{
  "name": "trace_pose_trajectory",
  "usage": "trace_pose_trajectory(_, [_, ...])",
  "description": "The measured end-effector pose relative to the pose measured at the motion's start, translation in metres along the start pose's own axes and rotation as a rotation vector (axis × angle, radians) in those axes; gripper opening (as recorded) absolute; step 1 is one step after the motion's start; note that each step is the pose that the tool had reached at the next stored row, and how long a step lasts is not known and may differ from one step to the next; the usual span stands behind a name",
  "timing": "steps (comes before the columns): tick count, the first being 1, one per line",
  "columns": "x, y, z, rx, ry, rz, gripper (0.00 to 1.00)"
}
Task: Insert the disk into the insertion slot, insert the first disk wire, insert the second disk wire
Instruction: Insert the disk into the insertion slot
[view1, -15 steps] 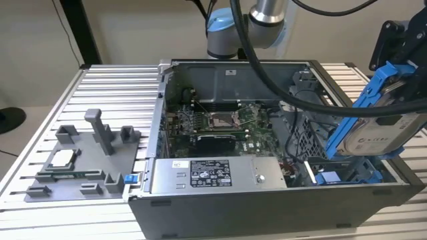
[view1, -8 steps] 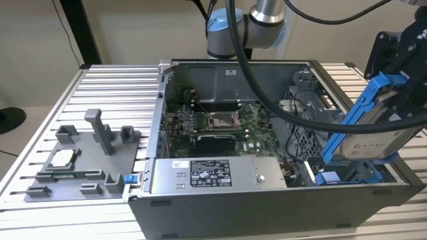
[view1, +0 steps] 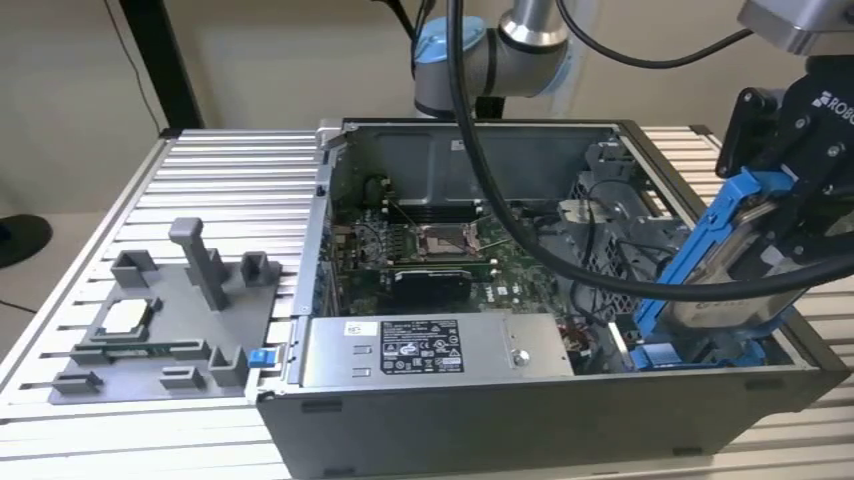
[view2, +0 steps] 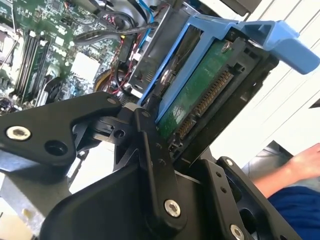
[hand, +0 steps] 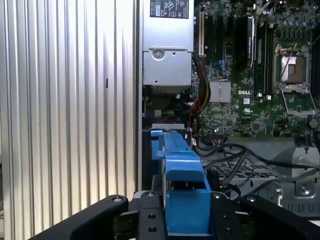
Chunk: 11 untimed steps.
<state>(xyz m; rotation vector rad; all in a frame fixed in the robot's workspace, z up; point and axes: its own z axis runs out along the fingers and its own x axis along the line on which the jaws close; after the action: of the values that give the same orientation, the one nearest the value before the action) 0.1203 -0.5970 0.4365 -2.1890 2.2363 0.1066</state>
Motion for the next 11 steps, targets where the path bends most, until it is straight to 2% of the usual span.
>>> trace_pose_trajectory(7, [-0.0038,0.0009,0.0112,-0.0002,-0.009,0.0,0.0])
trace_pose_trajectory(11, [-0.0048,0.0009,0.0186,-0.0003,-0.0118,-0.001,0.0])
